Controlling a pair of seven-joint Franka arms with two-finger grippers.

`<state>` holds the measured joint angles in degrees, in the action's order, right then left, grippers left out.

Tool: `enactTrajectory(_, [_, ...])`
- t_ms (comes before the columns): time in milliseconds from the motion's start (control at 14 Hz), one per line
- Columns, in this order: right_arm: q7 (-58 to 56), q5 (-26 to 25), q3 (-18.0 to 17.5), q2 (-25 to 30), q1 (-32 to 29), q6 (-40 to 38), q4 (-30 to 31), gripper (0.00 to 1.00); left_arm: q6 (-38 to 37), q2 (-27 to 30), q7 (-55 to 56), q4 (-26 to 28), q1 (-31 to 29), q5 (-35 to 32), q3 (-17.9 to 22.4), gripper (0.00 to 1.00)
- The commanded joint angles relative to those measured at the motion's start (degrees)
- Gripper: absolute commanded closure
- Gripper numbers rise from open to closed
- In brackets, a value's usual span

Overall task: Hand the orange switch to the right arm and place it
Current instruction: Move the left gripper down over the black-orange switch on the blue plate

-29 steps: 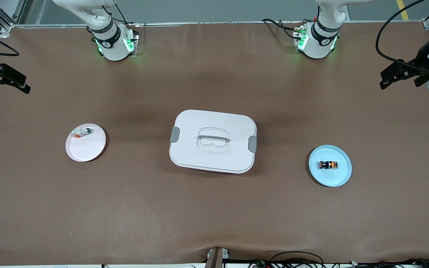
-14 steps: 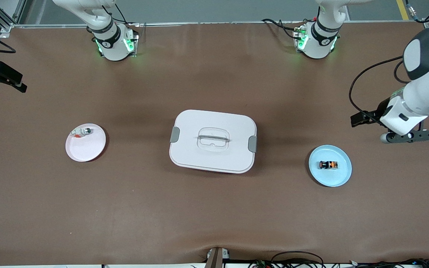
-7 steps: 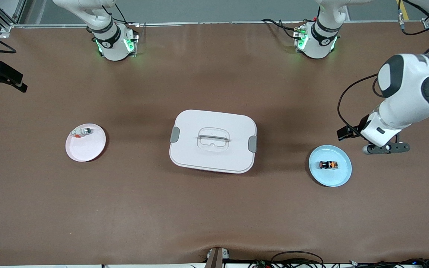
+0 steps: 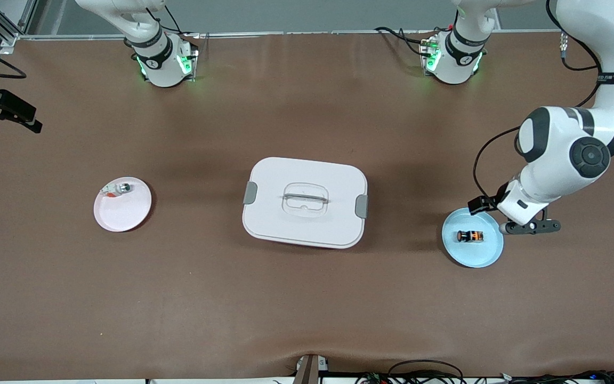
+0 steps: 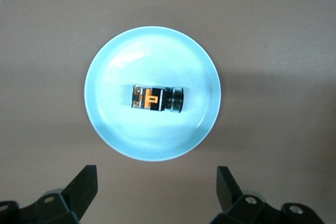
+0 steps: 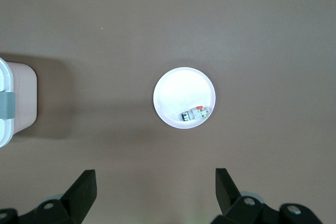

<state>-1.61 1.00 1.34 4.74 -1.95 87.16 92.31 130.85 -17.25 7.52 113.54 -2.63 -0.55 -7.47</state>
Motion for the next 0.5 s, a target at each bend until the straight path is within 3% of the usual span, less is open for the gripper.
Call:
enactTrajectory(0, [-0.8,-0.8,-0.6,1.1,-1.0,-0.1,1.3,0.0,5.3,-3.1,0.7,0.1,0.4,0.0,0.0,0.0])
enactTrajectory(427, [-0.8,-1.7,-0.6,1.0,-1.0,0.2,1.4,0.0,13.3,-10.0,0.0,0.0,0.3,-4.1,0.1,0.0])
